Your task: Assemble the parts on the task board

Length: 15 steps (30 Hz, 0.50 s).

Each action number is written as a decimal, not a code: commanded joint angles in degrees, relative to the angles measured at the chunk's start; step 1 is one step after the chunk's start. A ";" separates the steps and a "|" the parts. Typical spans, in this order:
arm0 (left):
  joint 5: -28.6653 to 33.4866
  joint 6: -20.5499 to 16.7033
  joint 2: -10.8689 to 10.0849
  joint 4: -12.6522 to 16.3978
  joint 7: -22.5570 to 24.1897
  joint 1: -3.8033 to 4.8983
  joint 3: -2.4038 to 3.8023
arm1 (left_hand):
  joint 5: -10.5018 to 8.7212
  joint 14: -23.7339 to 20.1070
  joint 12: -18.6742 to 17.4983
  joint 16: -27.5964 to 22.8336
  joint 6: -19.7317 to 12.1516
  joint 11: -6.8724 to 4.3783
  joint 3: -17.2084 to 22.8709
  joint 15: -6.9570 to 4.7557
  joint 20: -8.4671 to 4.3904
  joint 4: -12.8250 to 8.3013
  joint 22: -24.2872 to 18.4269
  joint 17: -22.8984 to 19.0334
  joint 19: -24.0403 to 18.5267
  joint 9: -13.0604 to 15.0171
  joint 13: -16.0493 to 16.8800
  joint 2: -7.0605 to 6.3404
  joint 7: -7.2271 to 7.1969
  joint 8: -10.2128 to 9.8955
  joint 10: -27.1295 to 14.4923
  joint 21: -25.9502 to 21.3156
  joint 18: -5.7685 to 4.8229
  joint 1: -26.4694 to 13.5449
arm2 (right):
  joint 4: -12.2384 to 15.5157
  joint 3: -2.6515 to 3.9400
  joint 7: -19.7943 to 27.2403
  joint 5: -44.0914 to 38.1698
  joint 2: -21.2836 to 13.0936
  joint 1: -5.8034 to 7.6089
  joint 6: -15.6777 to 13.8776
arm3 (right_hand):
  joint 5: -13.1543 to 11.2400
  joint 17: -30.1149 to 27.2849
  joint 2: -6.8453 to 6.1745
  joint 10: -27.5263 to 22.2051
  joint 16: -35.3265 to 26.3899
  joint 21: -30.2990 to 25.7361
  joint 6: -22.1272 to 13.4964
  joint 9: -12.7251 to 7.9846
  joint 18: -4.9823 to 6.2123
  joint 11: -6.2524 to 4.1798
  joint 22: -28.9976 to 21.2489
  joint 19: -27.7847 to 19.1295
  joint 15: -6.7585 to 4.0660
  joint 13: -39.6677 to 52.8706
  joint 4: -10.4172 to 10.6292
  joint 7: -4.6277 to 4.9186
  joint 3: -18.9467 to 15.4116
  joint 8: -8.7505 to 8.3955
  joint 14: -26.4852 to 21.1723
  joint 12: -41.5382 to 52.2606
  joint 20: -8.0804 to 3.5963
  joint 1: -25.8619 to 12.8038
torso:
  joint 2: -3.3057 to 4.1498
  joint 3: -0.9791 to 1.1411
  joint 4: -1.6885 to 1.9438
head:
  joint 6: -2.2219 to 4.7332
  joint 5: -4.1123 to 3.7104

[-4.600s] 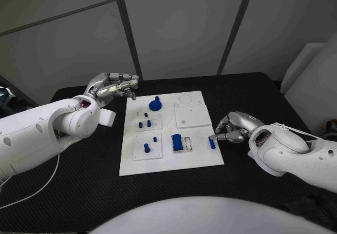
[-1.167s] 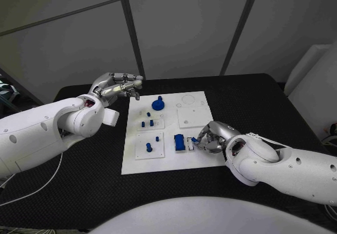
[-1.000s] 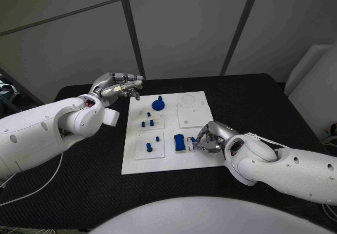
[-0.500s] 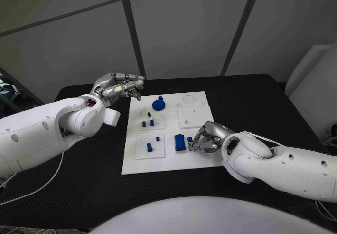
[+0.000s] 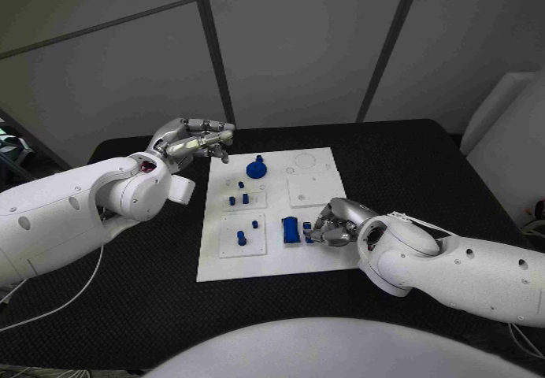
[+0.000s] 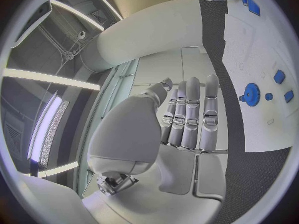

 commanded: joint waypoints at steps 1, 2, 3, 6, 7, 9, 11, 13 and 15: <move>0.10 0.91 0.03 0.01 -0.15 0.08 0.04 | -0.18 -0.32 0.34 -0.38 -0.34 -0.04 -0.07 0.23 0.19 -0.30 -0.05 -0.05 0.28 -0.05 0.08 0.40 0.11 0.23 -0.46 -0.20 2.86 0.08 | -0.03 0.02 -0.03 0.19 0.08 0.06 0.08 | -0.18 6.96 0.12 0.41 0.11 0.24 -0.01 0.10 -0.34 -0.03 5.49 1.76 -0.46 0.02 0.05 0.38 -1.16 0.03 4.47 0.14 -0.41 -0.84 | 0.01 -0.03 -0.04 | -0.01 0.04; 0.10 0.94 0.04 0.01 -0.16 0.08 0.04 | -0.18 -0.32 0.34 -0.38 -0.34 -0.04 -0.07 0.23 0.19 -0.30 -0.05 -0.05 0.28 -0.05 0.08 0.40 0.11 0.23 -0.46 -0.20 2.86 0.08 | -0.05 0.02 -0.02 0.19 0.09 0.07 -0.03 | -0.71 6.94 0.30 0.39 0.10 0.23 -0.03 0.13 -0.34 -0.02 5.49 1.76 -0.45 0.01 0.09 0.39 -1.70 0.03 4.46 0.10 -0.41 -1.18 | 0.02 -0.04 -0.04 | -0.01 0.01; 0.10 0.96 0.06 0.00 -0.18 0.08 0.04 | -0.18 -0.32 0.34 -0.38 -0.34 -0.04 -0.07 0.23 0.19 -0.30 -0.05 -0.05 0.28 -0.05 0.08 0.40 0.11 0.23 -0.46 -0.20 2.86 0.08 | -0.08 0.02 0.01 0.19 0.12 0.07 -0.13 | -1.24 6.95 0.48 0.38 0.10 0.21 -0.05 0.15 -0.34 -0.02 5.47 1.75 -0.44 0.02 0.11 0.39 -2.19 0.03 4.47 0.08 -0.40 -1.49 | 0.02 -0.04 -0.05 | -0.01 -0.03; 0.10 1.00 0.10 -0.02 -0.24 0.08 0.04 | -0.18 -0.32 0.34 -0.38 -0.34 -0.04 -0.07 0.23 0.19 -0.30 -0.05 -0.05 0.28 -0.05 0.08 0.40 0.11 0.23 -0.46 -0.20 2.86 0.08 | -0.15 0.02 0.08 0.13 0.18 0.07 -0.45 | -2.82 6.88 0.92 0.35 0.05 0.14 -0.13 0.21 -0.31 -0.03 5.39 1.71 -0.44 0.03 0.12 0.37 -3.57 0.02 4.45 0.04 -0.39 -2.08 | 0.04 -0.01 -0.01 | -0.01 -0.04; 0.10 0.96 0.11 -0.07 -0.27 0.08 0.04 | -0.18 -0.32 0.34 -0.38 -0.34 -0.04 -0.07 0.23 0.19 -0.30 -0.05 -0.05 0.28 -0.05 0.08 0.40 0.11 0.23 -0.46 -0.20 2.86 0.08 | -0.19 0.02 0.10 0.04 0.20 0.07 -0.54 | -3.26 6.88 1.08 0.34 0.04 0.13 -0.14 0.23 -0.31 -0.03 5.39 1.70 -0.45 0.04 0.13 0.36 -3.98 0.03 4.45 0.03 -0.39 -2.27 | 0.05 -0.01 0.01 | -0.01 -0.03; 0.10 0.95 0.13 -0.18 -0.34 0.08 0.04 | -0.18 -0.32 0.34 -0.38 -0.34 -0.04 -0.07 0.23 0.19 -0.30 -0.05 -0.05 0.28 -0.05 0.08 0.40 0.11 0.23 -0.46 -0.20 2.86 0.08 | -0.23 0.02 0.22 -0.06 0.21 0.07 -0.73 | -3.43 6.78 1.18 0.26 -0.03 0.04 -0.19 0.24 -0.28 -0.02 5.27 1.65 -0.45 -0.08 0.16 0.36 -4.29 0.02 4.43 -0.16 -0.40 -2.36 | 0.02 0.00 0.03 | -0.01 -0.03; 0.10 0.95 0.17 -0.25 -0.36 0.08 0.04 | -0.18 -0.32 0.34 -0.38 -0.34 -0.04 -0.07 0.23 0.19 -0.30 -0.05 -0.05 0.28 -0.05 0.08 0.40 0.11 0.23 -0.46 -0.20 2.86 0.08 | -0.23 0.02 0.39 -0.11 0.21 0.07 -1.04 | -3.53 6.79 1.30 0.26 -0.03 0.03 -0.23 0.26 -0.28 -0.01 5.25 1.63 -0.44 -0.06 0.20 0.37 -4.66 0.01 4.43 -0.15 -0.40 -2.57 | 0.00 0.01 0.04 | -0.01 0.05; 0.10 0.96 0.24 -0.32 -0.37 0.08 0.03 | -0.18 -0.32 0.34 -0.38 -0.34 -0.04 -0.07 0.23 0.19 -0.30 -0.05 -0.05 0.28 -0.05 0.08 0.40 0.11 0.23 -0.46 -0.20 2.86 0.08 | -0.20 0.02 0.61 -0.16 0.21 0.07 -1.48 | -3.64 6.79 1.51 0.27 -0.03 0.04 -0.24 0.28 -0.28 -0.01 5.28 1.64 -0.44 0.00 0.25 0.37 -5.11 0.02 4.43 -0.09 -0.40 -2.83 | 0.03 0.00 0.01 | -0.01 0.09; 0.10 0.99 0.29 -0.37 -0.38 0.08 0.03 | -0.18 -0.32 0.34 -0.38 -0.34 -0.04 -0.07 0.23 0.19 -0.30 -0.05 -0.05 0.28 -0.05 0.08 0.40 0.11 0.23 -0.46 -0.20 2.86 0.08 | -0.11 0.02 0.89 -0.21 0.12 0.06 -1.88 | -3.67 6.83 1.67 0.28 0.00 0.04 -0.24 0.29 -0.28 -0.02 5.28 1.65 -0.45 0.03 0.27 0.36 -5.36 0.03 4.44 -0.07 -0.40 -3.01 | 0.03 -0.01 0.00 | -0.01 0.04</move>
